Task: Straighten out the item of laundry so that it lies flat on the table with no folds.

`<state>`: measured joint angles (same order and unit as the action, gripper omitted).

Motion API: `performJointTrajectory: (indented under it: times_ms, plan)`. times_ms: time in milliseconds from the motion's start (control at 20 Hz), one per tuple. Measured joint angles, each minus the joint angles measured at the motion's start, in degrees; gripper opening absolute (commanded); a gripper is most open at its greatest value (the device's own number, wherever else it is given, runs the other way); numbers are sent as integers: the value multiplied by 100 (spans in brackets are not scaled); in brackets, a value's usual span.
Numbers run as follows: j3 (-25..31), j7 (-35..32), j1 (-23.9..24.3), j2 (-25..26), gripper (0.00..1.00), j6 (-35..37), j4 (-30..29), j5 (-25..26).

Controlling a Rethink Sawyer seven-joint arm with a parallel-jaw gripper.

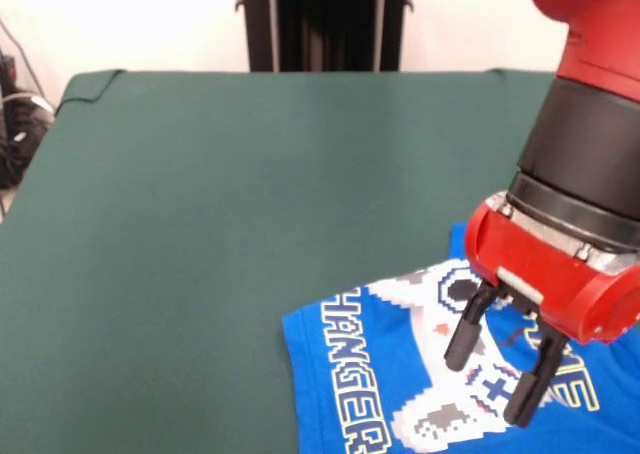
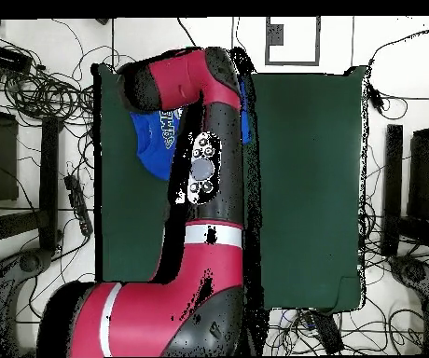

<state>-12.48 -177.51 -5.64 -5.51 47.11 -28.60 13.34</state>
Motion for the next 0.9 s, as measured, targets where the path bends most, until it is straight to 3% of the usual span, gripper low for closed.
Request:
performJointTrajectory:
  times_ms: [900]
  plan:
    - [-1, 0, -165, 332, 100, 387, -367, 93]
